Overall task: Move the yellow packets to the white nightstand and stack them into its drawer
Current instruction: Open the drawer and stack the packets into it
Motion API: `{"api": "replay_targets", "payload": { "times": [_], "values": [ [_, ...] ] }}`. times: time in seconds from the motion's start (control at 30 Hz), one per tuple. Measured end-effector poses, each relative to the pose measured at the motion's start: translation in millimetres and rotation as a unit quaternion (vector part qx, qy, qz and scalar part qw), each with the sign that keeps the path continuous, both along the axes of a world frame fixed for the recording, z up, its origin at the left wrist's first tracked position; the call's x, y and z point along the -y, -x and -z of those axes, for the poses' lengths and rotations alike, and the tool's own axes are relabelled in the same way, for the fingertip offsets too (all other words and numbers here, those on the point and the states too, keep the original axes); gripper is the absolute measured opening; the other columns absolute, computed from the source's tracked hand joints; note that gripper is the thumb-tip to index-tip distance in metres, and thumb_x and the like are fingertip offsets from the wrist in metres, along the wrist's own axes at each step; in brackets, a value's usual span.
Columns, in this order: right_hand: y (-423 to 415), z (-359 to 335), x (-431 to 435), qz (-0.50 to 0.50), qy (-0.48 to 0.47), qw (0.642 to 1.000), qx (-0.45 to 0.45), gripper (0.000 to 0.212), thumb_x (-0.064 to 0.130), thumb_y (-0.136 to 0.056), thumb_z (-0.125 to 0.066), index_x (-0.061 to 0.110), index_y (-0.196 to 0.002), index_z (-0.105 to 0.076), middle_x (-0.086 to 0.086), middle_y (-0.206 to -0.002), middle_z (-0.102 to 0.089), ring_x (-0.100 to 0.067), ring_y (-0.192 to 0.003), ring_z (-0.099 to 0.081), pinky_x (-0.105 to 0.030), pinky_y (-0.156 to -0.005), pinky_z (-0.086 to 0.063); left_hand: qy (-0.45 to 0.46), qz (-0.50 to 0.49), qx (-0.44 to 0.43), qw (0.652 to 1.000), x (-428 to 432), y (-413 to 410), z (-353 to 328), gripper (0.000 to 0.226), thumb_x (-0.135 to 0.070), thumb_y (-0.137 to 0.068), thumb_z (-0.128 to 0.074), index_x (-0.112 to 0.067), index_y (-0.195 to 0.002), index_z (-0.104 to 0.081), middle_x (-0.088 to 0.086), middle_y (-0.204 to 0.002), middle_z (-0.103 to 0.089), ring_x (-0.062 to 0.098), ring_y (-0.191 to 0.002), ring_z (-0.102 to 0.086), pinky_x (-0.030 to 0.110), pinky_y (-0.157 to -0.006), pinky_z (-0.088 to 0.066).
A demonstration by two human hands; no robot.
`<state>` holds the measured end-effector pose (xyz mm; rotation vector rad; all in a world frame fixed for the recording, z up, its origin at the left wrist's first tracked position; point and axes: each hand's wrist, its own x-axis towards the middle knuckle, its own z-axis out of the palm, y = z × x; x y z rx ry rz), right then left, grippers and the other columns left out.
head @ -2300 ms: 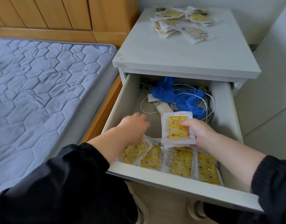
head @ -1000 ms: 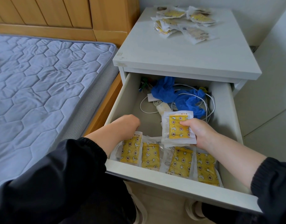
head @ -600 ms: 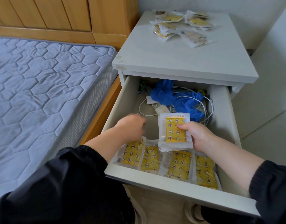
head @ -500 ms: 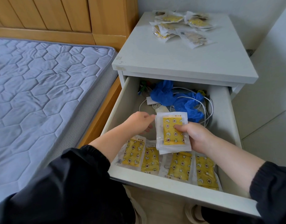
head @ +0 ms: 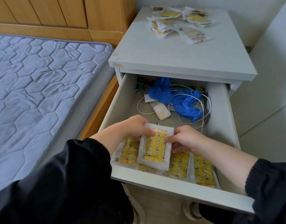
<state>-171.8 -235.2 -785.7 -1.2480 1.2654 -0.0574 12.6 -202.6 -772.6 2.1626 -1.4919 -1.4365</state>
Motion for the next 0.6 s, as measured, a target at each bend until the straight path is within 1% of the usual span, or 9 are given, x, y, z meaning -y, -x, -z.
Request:
{"api": "replay_targets", "payload": {
  "times": [0.07, 0.13, 0.2, 0.3, 0.37, 0.43, 0.47, 0.53, 0.6],
  "values": [
    [-3, 3, -3, -0.04, 0.03, 0.998, -0.041, 0.02, 0.005, -0.083, -0.07, 0.007, -0.099, -0.057, -0.018, -0.093, -0.07, -0.024, -0.07, -0.069, -0.029, -0.057, -0.058, -0.031, 0.047, 0.03, 0.998, -2, 0, 3, 0.024, -0.033, -0.088, -0.066, -0.013, -0.1, -0.065, 0.004, -0.097, -0.071, 0.018, -0.086, -0.07, 0.028, -0.077, -0.058],
    [-6, 6, -5, -0.074, 0.074, 0.992, -0.077, 0.022, 0.007, -0.083, -0.071, 0.009, -0.095, -0.053, -0.016, -0.089, -0.069, -0.02, -0.061, -0.067, -0.026, -0.051, -0.057, -0.032, 0.097, 0.067, 0.992, -4, 2, 4, 0.025, -0.037, -0.089, -0.065, -0.014, -0.098, -0.065, -0.001, -0.09, -0.069, 0.016, -0.08, -0.069, 0.026, -0.072, -0.056],
    [-8, 10, -7, -0.124, 0.117, 0.979, -0.113, 0.02, 0.009, -0.083, -0.071, 0.008, -0.092, -0.053, -0.014, -0.08, -0.068, -0.018, -0.056, -0.066, -0.026, -0.05, -0.057, -0.02, 0.153, 0.119, 0.981, -5, 5, 4, 0.027, -0.041, -0.088, -0.064, -0.016, -0.097, -0.066, -0.002, -0.084, -0.065, 0.015, -0.077, -0.065, 0.026, -0.069, -0.052],
    [-10, 16, -13, -0.212, 0.181, 0.948, -0.156, 0.015, 0.017, -0.084, -0.069, 0.006, -0.089, -0.059, -0.012, -0.072, -0.07, -0.019, -0.055, -0.067, -0.03, -0.053, -0.055, -0.013, 0.216, 0.174, 0.961, -6, 7, 4, 0.031, -0.044, -0.087, -0.065, -0.014, -0.098, -0.067, 0.001, -0.093, -0.066, 0.018, -0.085, -0.062, 0.03, -0.073, -0.049],
    [-11, 17, -14, -0.256, 0.236, 0.919, -0.187, 0.021, 0.027, -0.081, -0.071, 0.007, -0.087, -0.065, -0.009, -0.074, -0.069, -0.02, -0.061, -0.065, -0.031, -0.056, -0.051, -0.007, 0.244, 0.186, 0.952, -6, 5, 5, 0.027, -0.043, -0.086, -0.067, -0.017, -0.094, -0.064, 0.001, -0.094, -0.063, 0.018, -0.086, -0.059, 0.03, -0.07, -0.045],
    [-10, 16, -14, -0.288, 0.29, 0.888, -0.21, 0.027, 0.037, -0.078, -0.072, 0.012, -0.087, -0.069, -0.004, -0.077, -0.068, -0.02, -0.07, -0.064, -0.031, -0.059, -0.048, 0.003, 0.26, 0.196, 0.945, -6, 3, 4, 0.029, -0.043, -0.084, -0.069, -0.02, -0.099, -0.061, -0.002, -0.096, -0.06, 0.017, -0.088, -0.057, 0.028, -0.071, -0.043],
    [-9, 16, -14, -0.298, 0.313, 0.876, -0.215, 0.03, 0.041, -0.078, -0.071, 0.014, -0.088, -0.07, -0.003, -0.079, -0.067, -0.019, -0.074, -0.063, -0.03, -0.06, -0.048, 0.011, 0.263, 0.202, 0.943, -6, 3, 4, 0.034, -0.043, -0.082, -0.071, -0.02, -0.106, -0.061, -0.002, -0.1, -0.059, 0.017, -0.092, -0.056, 0.028, -0.074, -0.044],
    [-8, 16, -13, -0.318, 0.356, 0.851, -0.219, 0.037, 0.048, -0.076, -0.071, 0.015, -0.093, -0.071, 0.0, -0.086, -0.061, -0.018, -0.087, -0.057, -0.029, -0.068, -0.045, 0.028, 0.273, 0.215, 0.938, -5, 0, 4, 0.052, -0.044, -0.079, -0.074, -0.022, -0.123, -0.055, -0.002, -0.116, -0.055, 0.017, -0.107, -0.051, 0.03, -0.087, -0.044],
    [-7, 17, -11, -0.338, 0.389, 0.828, -0.222, 0.047, 0.053, -0.075, -0.07, 0.015, -0.103, -0.068, 0.0, -0.096, -0.053, -0.018, -0.1, -0.046, -0.029, -0.079, -0.041, 0.019, 0.296, 0.223, 0.929, -5, -2, 4, 0.074, -0.046, -0.076, -0.076, -0.024, -0.138, -0.043, -0.001, -0.134, -0.047, 0.019, -0.125, -0.041, 0.035, -0.102, -0.038]
  ]
}}
